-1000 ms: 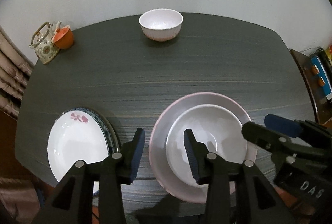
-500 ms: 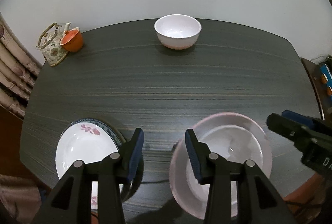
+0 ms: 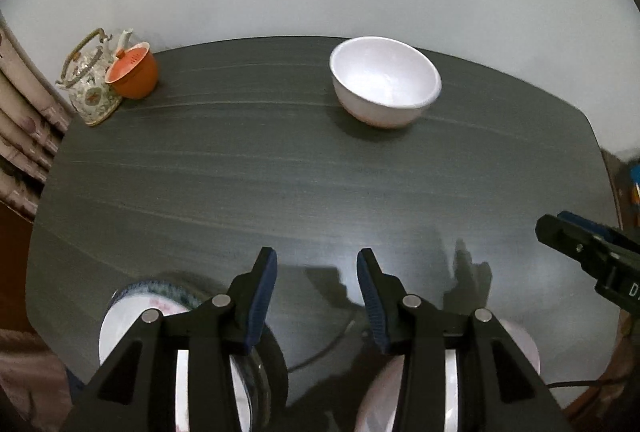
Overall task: Organize plates and bowls
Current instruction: 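Move both tools to the white 'Rabbit' bowl rim and close on it, then lift and carry the white 'Rabbit' bowl over the pink bowl with both tools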
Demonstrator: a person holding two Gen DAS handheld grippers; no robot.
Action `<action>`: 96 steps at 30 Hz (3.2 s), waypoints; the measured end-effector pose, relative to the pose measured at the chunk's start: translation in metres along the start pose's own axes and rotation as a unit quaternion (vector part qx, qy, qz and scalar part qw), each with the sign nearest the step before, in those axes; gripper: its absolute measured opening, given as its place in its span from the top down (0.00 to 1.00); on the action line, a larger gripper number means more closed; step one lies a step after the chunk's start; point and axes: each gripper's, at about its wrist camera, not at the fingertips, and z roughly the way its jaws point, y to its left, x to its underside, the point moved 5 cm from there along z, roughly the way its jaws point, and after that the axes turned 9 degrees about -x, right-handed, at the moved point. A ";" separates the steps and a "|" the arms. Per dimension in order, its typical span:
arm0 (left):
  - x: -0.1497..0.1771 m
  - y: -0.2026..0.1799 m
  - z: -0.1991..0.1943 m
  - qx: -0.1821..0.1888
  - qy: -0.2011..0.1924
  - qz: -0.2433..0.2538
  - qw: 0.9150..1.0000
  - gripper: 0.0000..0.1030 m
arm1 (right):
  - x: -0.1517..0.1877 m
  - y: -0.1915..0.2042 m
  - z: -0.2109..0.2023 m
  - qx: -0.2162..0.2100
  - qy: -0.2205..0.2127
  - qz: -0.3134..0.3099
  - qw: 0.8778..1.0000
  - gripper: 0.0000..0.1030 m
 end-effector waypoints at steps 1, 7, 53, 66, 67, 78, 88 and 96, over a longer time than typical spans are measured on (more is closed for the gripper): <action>-0.006 0.002 0.005 0.003 0.002 -0.005 1.000 0.59 | -0.008 -0.003 0.004 -0.003 0.001 0.001 1.000 0.54; -0.053 0.017 0.036 0.045 0.021 -0.053 0.997 0.59 | -0.048 -0.014 0.029 0.005 0.002 0.002 1.000 0.53; -0.093 -0.035 0.027 0.105 0.025 -0.041 0.993 0.85 | -0.096 0.010 0.064 -0.039 0.007 0.050 0.998 0.79; -0.043 -0.055 -0.051 0.111 0.003 -0.020 0.994 0.85 | -0.034 0.036 -0.022 -0.032 -0.027 0.037 0.998 0.79; -0.036 -0.054 -0.055 0.111 0.002 -0.019 0.994 0.85 | -0.027 0.039 -0.027 -0.031 -0.028 0.037 0.998 0.79; 0.009 -0.047 -0.093 0.115 0.000 -0.019 0.993 0.85 | 0.029 0.069 -0.058 -0.019 -0.040 0.030 0.999 0.79; 0.058 -0.021 -0.128 0.115 -0.005 -0.026 0.993 0.85 | 0.065 0.086 -0.073 -0.019 -0.044 0.023 0.999 0.79; 0.081 -0.013 -0.131 0.119 0.012 -0.029 0.992 0.85 | 0.087 0.088 -0.073 -0.024 -0.035 0.027 0.999 0.79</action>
